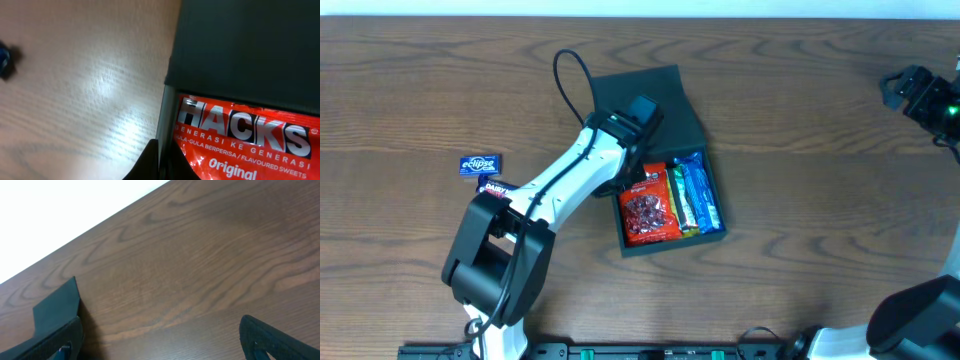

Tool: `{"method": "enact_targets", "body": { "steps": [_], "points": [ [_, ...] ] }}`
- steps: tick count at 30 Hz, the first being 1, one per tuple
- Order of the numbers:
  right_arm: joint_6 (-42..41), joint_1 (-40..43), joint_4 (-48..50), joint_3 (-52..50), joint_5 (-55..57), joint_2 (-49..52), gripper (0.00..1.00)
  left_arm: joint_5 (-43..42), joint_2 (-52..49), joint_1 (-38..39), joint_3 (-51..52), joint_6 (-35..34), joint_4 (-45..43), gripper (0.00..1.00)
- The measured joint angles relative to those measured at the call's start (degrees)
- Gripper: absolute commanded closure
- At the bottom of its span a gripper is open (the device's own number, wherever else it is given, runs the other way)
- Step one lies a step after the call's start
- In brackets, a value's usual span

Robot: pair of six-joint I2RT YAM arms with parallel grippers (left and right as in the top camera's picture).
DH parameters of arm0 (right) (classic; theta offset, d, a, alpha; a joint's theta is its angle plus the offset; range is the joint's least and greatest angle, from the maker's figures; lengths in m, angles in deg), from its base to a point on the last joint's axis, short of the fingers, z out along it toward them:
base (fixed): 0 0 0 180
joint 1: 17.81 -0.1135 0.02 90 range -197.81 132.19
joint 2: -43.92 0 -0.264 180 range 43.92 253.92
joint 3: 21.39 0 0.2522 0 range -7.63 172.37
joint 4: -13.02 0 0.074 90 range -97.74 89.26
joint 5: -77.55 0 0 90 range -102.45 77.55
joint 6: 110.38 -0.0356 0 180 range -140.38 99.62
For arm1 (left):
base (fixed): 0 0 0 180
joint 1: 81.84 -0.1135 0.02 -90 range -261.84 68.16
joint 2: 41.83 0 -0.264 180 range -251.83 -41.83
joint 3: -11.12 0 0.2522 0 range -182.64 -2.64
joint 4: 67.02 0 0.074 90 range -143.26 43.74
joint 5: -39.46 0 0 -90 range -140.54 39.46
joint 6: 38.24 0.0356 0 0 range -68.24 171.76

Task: Pack container
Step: 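Insert the green bar between the bags and release it, then withdraw the left gripper from the box toward the Dairy Milk bar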

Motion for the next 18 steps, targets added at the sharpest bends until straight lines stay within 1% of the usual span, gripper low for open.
{"method": "enact_targets", "body": {
  "steps": [8,15,18],
  "points": [
    [0.0,0.0,-0.24,0.0,0.0,0.02,0.01,-0.09,-0.07,-4.09,0.13,10.8,-6.99,0.94],
    [-0.02,0.0,-0.66,0.0,0.0,0.02,0.01,-0.13,-0.37,-7.63,0.15,17.05,-8.52,0.94],
    [-0.07,0.0,-0.72,0.0,0.0,0.02,0.01,-0.09,-0.55,-8.63,0.13,21.27,-9.81,0.94]
  ]
}}
